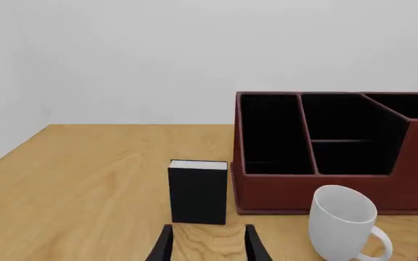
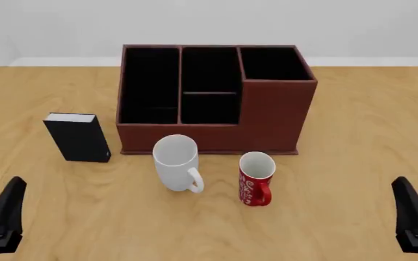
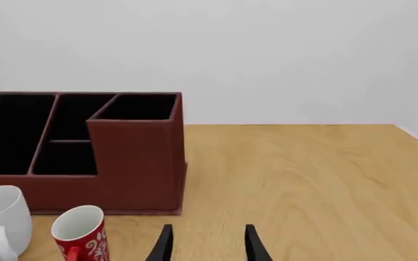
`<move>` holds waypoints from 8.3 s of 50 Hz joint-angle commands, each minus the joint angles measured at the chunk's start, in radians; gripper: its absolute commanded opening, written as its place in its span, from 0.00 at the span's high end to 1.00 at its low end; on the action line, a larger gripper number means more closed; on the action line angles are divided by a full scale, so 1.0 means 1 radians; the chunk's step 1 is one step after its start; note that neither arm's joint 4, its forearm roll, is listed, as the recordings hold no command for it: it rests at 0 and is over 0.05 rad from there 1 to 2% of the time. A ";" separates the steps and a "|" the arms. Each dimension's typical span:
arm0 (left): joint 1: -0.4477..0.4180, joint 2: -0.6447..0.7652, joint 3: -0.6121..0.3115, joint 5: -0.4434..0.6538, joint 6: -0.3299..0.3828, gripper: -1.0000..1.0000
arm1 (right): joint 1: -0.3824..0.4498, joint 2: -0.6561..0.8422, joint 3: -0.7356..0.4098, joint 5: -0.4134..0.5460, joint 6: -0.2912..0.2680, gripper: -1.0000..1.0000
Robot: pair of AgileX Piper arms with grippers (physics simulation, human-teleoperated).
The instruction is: Pick up the white mug and place it to the right of the caddy.
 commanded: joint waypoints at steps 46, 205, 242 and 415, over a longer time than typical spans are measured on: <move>0.000 0.005 -0.003 -0.001 0.000 0.00 | 0.119 0.127 -0.416 0.282 -0.110 0.00; 0.000 0.005 -0.003 -0.001 0.000 0.00 | 0.774 1.472 -1.347 0.664 -0.153 0.00; 0.000 0.005 -0.003 -0.001 0.000 0.00 | 0.807 1.576 -1.293 0.590 -0.093 0.00; 0.000 0.005 -0.003 -0.001 0.000 0.00 | 0.843 1.842 -1.144 0.415 0.026 1.00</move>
